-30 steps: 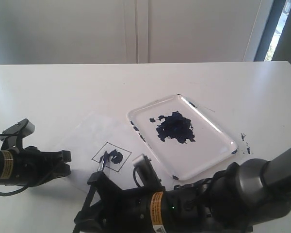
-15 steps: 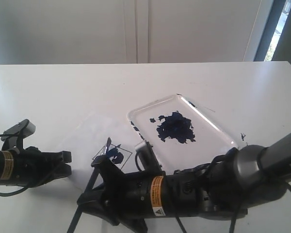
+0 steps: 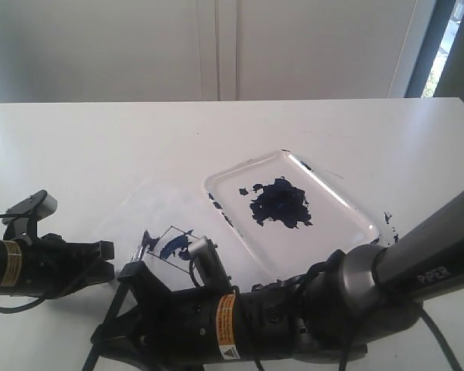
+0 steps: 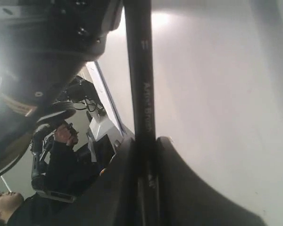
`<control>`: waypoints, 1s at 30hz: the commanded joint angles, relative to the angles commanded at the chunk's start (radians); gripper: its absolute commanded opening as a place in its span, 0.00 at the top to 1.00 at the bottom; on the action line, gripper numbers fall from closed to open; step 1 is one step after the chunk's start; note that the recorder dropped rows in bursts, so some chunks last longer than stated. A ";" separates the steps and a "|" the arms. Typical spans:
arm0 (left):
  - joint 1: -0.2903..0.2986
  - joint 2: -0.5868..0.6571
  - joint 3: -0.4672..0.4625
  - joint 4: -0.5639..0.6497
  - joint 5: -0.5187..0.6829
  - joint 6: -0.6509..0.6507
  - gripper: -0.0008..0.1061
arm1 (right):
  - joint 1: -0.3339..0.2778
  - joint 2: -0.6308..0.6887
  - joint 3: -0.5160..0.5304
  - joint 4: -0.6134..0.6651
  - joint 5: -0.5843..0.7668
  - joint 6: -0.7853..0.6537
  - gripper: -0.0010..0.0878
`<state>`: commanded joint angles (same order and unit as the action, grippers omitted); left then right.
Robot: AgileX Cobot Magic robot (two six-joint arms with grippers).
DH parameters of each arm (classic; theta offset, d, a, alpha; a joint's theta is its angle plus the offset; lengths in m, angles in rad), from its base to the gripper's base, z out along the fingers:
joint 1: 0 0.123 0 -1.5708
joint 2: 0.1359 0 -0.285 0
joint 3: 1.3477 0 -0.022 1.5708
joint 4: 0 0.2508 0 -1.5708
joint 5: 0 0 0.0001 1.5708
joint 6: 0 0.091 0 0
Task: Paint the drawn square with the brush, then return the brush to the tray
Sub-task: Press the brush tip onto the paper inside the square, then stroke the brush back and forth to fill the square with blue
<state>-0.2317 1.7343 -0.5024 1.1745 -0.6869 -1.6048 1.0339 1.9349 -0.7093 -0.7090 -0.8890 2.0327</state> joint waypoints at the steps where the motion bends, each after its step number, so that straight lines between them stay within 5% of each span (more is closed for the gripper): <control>1: 0.000 0.000 0.000 0.000 0.003 -0.003 0.99 | 0.000 -0.003 0.002 -0.003 0.005 -0.005 0.99; 13: 0.000 0.000 0.000 0.006 0.005 -0.014 0.99 | 0.000 -0.048 0.107 0.023 0.031 -0.015 0.99; 30: 0.000 0.000 0.000 0.031 0.000 -0.024 0.99 | -0.033 0.000 0.103 0.111 0.015 -0.067 0.99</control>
<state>-0.2317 1.7343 -0.5024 1.2056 -0.6867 -1.6291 1.0012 1.9349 -0.6063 -0.5982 -0.8740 1.9656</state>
